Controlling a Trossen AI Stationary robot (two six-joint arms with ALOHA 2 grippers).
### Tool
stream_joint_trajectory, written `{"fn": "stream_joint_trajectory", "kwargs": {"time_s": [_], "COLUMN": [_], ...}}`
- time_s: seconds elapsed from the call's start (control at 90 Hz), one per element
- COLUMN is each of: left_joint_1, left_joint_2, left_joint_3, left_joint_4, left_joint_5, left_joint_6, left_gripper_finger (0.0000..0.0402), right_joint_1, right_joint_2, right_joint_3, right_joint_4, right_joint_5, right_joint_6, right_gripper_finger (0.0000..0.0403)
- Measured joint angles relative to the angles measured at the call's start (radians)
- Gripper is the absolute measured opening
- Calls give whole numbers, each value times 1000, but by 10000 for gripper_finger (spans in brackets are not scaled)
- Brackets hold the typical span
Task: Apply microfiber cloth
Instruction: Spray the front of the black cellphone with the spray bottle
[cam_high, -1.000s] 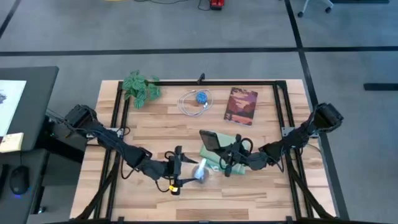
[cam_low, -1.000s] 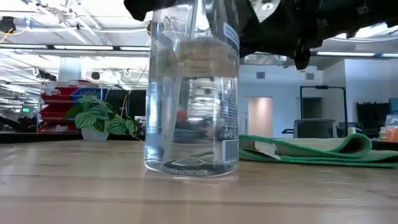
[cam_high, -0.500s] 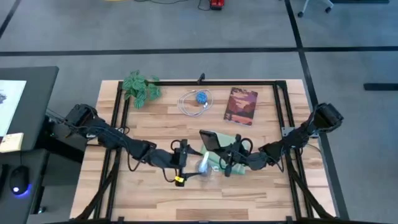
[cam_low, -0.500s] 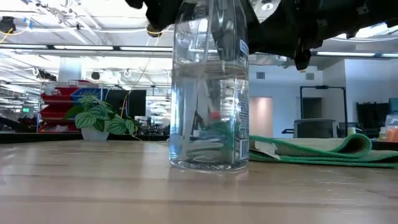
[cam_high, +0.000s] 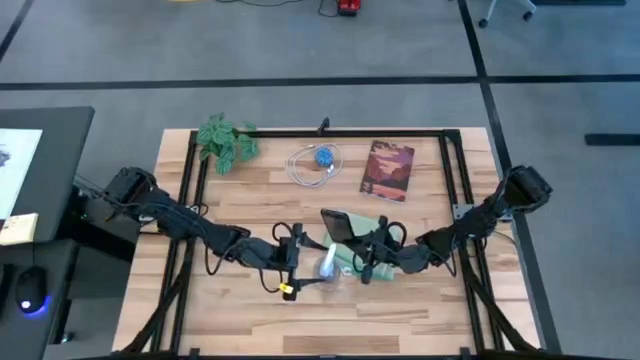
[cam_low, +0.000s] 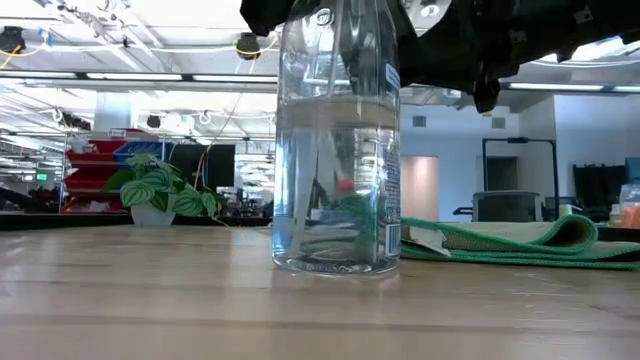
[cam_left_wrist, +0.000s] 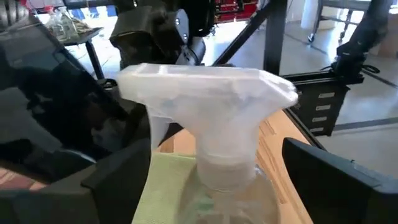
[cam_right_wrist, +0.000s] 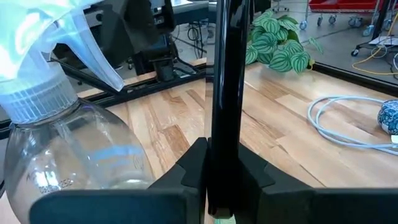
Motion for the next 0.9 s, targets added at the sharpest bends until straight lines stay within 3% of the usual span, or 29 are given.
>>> {"fn": "stream_joint_trajectory", "kwargs": {"time_s": [0.278, 0.6, 0.9], "left_joint_1": [1, 13, 50], "left_joint_2": [0, 0, 0], "left_joint_3": [0, 0, 0], "left_joint_4": [2, -4, -4], "left_joint_5": [24, 28, 73], "left_joint_6": [-19, -12, -4], "left_gripper_finger": [345, 387, 389], "right_joint_1": [0, 0, 0], "right_joint_2": [0, 0, 0], "right_joint_3": [0, 0, 0], "right_joint_4": [0, 0, -3], "right_joint_5": [0, 0, -23], "right_joint_6": [0, 1, 17], "right_gripper_finger": [32, 32, 32]}}
